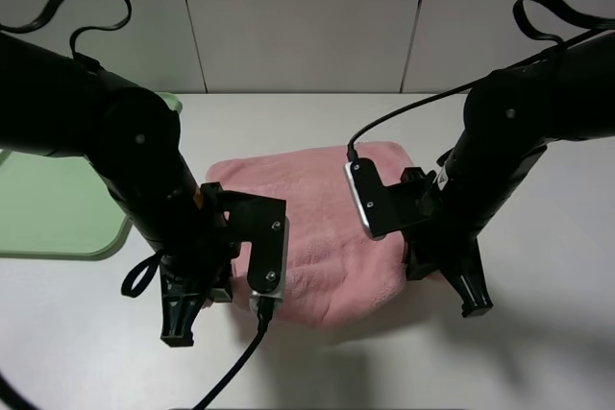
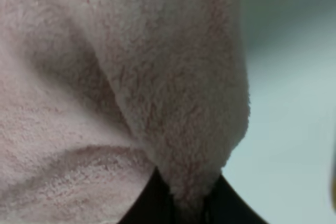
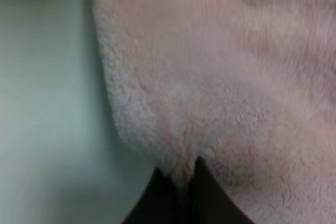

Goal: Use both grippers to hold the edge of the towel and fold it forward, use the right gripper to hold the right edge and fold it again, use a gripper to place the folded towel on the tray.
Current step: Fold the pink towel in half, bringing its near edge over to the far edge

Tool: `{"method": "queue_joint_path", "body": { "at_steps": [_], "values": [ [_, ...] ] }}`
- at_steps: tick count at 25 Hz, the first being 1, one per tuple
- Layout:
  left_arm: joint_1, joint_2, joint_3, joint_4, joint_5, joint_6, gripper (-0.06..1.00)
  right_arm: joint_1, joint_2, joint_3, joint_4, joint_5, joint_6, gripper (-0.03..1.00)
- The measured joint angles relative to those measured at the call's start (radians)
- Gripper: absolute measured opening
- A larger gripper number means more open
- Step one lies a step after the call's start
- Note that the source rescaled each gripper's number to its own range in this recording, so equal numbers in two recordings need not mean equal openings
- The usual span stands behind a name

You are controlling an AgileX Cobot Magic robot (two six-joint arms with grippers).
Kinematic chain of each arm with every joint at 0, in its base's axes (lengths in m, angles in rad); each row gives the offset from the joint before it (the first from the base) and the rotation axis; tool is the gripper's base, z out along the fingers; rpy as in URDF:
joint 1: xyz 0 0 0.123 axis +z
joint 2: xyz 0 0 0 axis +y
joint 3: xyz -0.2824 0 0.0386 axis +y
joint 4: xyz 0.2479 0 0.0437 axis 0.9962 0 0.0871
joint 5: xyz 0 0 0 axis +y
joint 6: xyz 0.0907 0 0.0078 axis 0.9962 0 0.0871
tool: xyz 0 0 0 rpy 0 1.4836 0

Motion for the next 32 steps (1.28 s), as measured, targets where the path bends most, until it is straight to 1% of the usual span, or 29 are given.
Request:
{"method": "queue_joint_path", "body": {
  "at_steps": [3,7,14,20,26,29,32],
  "values": [
    [-0.009,-0.019,0.0,0.001,0.059,-0.022,0.0,0.029,0.0,0.0,-0.021,0.019,0.121,0.0],
    [-0.009,-0.056,0.0,0.022,0.122,-0.069,0.0,0.031,0.0,0.0,-0.045,0.07,0.2,0.0],
    [-0.009,-0.117,0.0,0.055,0.198,-0.113,0.0,0.031,-0.004,0.0,-0.06,0.162,0.235,0.0],
    [-0.009,-0.145,0.0,0.057,0.23,-0.13,0.0,0.031,-0.079,0.0,-0.074,0.174,0.256,0.0],
    [-0.009,-0.151,0.0,0.061,0.237,-0.133,0.0,0.031,-0.151,0.0,-0.093,0.177,0.281,0.0],
    [-0.009,-0.151,0.0,0.087,0.237,-0.147,0.0,0.031,-0.163,-0.005,-0.099,0.171,0.286,0.0],
    [-0.009,-0.151,0.0,0.137,0.235,-0.192,0.0,0.031,-0.163,-0.045,-0.103,0.171,0.31,0.0]
  ]
}}
